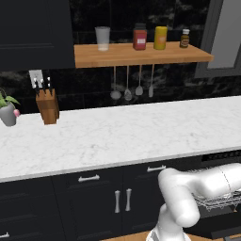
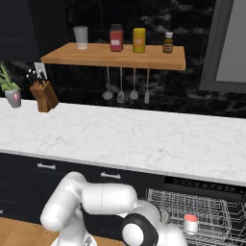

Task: Pick up the cup and bowl from the counter, place them in the dishwasher, and close the dishwasher door.

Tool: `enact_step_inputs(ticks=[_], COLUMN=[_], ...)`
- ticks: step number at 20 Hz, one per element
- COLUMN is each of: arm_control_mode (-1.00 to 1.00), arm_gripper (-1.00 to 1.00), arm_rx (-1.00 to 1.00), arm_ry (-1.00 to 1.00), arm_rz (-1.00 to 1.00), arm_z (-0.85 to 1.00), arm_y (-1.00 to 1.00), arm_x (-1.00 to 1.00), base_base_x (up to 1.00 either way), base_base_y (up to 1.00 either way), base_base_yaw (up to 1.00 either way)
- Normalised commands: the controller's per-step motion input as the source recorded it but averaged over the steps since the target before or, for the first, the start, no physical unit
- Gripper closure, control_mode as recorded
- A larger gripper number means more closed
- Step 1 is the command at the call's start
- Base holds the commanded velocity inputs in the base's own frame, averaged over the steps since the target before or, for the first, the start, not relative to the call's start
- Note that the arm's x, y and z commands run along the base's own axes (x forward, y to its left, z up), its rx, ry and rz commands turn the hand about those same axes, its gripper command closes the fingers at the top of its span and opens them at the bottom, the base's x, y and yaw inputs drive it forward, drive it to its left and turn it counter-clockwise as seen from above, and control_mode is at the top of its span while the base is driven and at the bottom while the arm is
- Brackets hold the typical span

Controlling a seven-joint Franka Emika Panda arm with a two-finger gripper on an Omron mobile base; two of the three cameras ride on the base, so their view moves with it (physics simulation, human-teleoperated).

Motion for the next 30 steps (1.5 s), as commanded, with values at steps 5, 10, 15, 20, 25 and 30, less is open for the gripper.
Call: enact_step_inputs(ticks=[5, 10, 15, 20, 25, 30], arm_control_mode=[-1.0, -1.0, -1.0, -1.0, -1.0, -1.0], arm_gripper=[-1.0, -1.0, -1.0, -1.0, -1.0, -1.0], arm_rx=[0.0, 0.0, 0.02, 0.07, 0.01, 0.0], arm_ry=[-0.05, -0.08, -0.13, -0.01, -0.02, -0.05], arm_rz=[0.0, 0.0, 0.0, 0.0, 0.0, 0.0], arm_z=[-0.68, -0.54, -0.22, -0.01, -0.22, -0.61], arm_y=[0.0, -0.01, -0.23, -0.69, -0.29, -0.34], arm_x=[0.12, 0.26, 0.35, 0.06, 0.15, 0.1], base_base_x=[0.0, 0.0, 0.0, 0.0, 0.0, 0.0], base_base_y=[0.0, 0.0, 0.0, 0.0, 0.0, 0.0], base_base_yaw=[0.0, 0.0, 0.0, 0.0, 0.0, 0.0])
